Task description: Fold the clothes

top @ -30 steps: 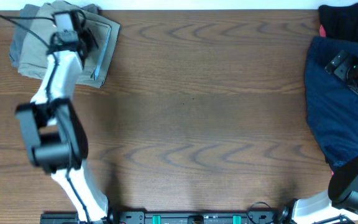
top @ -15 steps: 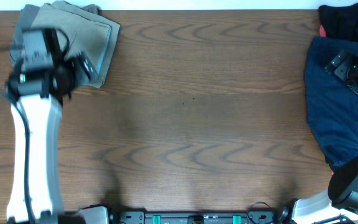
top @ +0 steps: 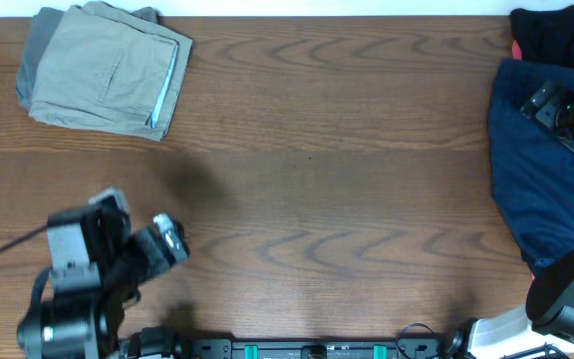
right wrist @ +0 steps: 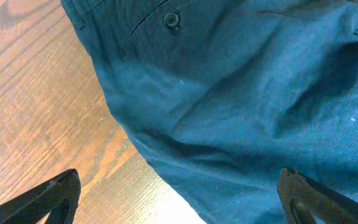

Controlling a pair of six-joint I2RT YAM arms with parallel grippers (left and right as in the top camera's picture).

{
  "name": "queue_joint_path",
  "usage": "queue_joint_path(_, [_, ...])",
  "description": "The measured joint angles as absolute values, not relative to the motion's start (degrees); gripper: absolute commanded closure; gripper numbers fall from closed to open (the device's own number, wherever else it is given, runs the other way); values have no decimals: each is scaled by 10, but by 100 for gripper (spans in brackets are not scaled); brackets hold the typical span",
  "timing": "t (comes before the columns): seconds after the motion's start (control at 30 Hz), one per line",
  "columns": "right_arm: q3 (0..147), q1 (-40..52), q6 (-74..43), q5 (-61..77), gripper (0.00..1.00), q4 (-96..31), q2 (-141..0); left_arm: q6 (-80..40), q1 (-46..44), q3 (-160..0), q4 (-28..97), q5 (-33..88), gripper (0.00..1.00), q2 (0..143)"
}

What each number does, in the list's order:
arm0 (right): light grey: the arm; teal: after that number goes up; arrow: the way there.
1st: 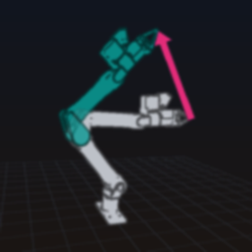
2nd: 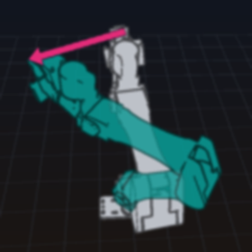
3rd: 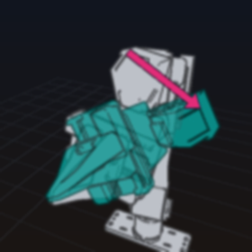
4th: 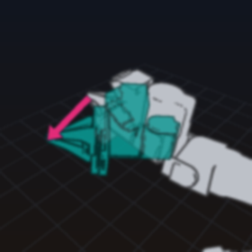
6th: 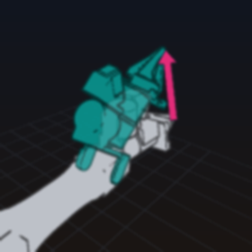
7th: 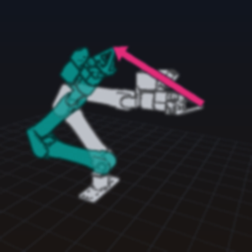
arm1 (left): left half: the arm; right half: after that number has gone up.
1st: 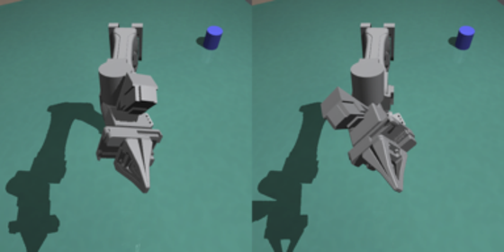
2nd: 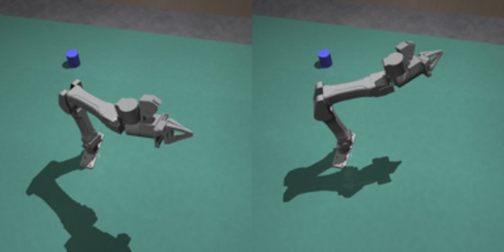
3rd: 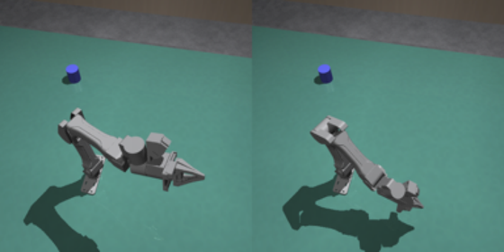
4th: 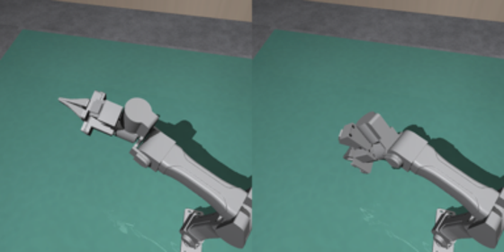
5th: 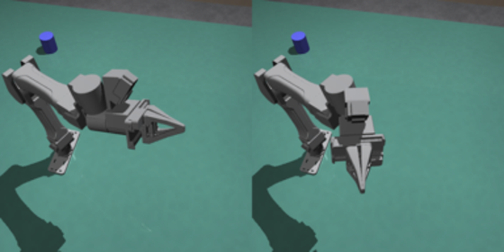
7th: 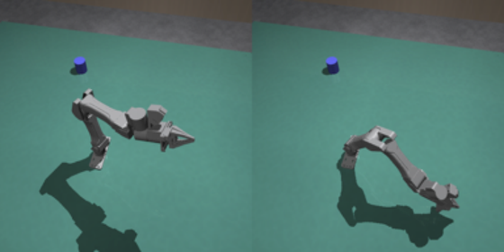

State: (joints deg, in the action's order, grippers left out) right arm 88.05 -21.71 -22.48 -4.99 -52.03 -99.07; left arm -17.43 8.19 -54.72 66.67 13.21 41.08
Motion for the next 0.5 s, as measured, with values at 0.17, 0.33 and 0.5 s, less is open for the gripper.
queue_joint_path(0.17, [881,-217,-225,-50,1,-520,-991,-178,82,-547,694,136,2,367])
queue_joint_path(0.33, [881,-217,-225,-50,1,-520,-991,-178,82,-547,696,136,2,363])
queue_joint_path(0.5, [881,-217,-225,-50,1,-520,-991,-178,71,-546,679,136,2,357])
